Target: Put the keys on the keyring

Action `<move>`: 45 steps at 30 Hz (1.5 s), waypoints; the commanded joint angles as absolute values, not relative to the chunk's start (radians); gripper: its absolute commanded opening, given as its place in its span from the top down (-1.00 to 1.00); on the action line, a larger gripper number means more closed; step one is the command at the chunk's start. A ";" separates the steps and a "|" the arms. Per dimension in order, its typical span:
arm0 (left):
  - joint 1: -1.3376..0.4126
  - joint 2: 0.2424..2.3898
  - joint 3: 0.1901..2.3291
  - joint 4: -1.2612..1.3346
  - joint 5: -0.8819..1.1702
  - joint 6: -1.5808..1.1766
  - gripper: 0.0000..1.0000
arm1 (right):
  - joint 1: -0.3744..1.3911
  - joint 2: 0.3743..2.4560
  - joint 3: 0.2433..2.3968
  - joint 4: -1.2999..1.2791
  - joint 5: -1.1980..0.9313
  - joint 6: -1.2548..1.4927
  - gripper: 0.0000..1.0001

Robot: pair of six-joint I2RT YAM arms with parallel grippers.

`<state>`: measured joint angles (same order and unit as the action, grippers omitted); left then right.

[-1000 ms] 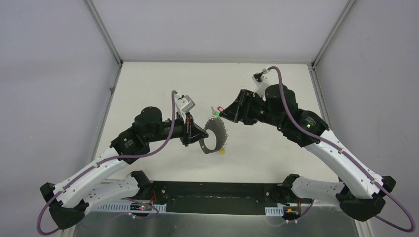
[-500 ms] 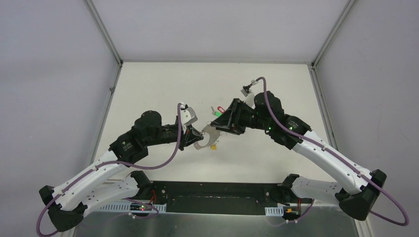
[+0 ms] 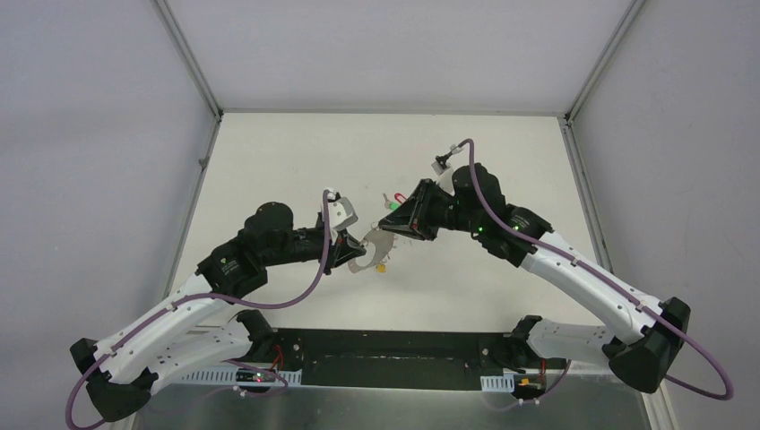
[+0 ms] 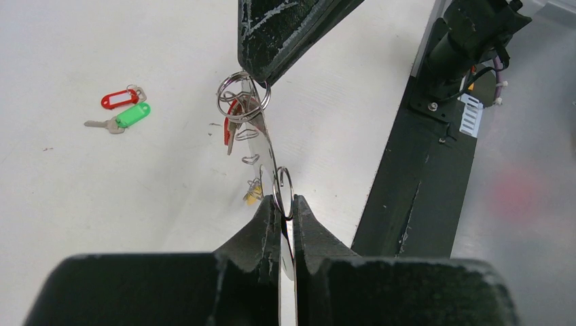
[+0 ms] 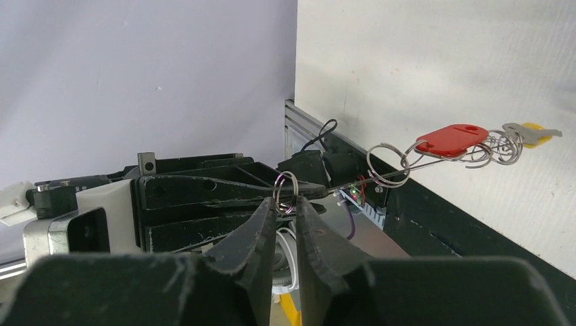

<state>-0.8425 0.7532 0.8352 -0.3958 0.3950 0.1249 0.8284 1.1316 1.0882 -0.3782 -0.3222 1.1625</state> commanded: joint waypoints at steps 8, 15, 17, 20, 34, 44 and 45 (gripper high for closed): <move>-0.845 0.723 0.843 -0.355 0.437 0.137 1.00 | 0.813 1.179 1.106 -0.357 -0.349 1.218 0.62; -0.845 0.723 0.845 -0.362 0.446 0.130 1.00 | 0.810 1.229 1.129 -0.354 -0.400 1.251 0.58; -0.845 0.723 0.843 -0.364 0.447 0.125 1.00 | 0.810 1.238 1.135 -0.354 -0.399 1.252 0.61; -0.845 0.720 0.841 -0.364 0.448 0.121 1.00 | 0.808 1.250 1.136 -0.353 -0.401 1.252 0.73; -0.844 0.708 0.831 -0.418 0.385 0.136 1.00 | 0.808 1.212 1.134 -0.338 -0.386 1.132 1.00; -0.845 0.700 0.833 -0.430 0.371 0.150 1.00 | 0.807 1.156 1.127 -0.287 -0.396 0.936 1.00; -0.845 0.699 0.834 -0.430 0.374 0.151 1.00 | 0.807 1.151 1.125 -0.280 -0.395 0.917 1.00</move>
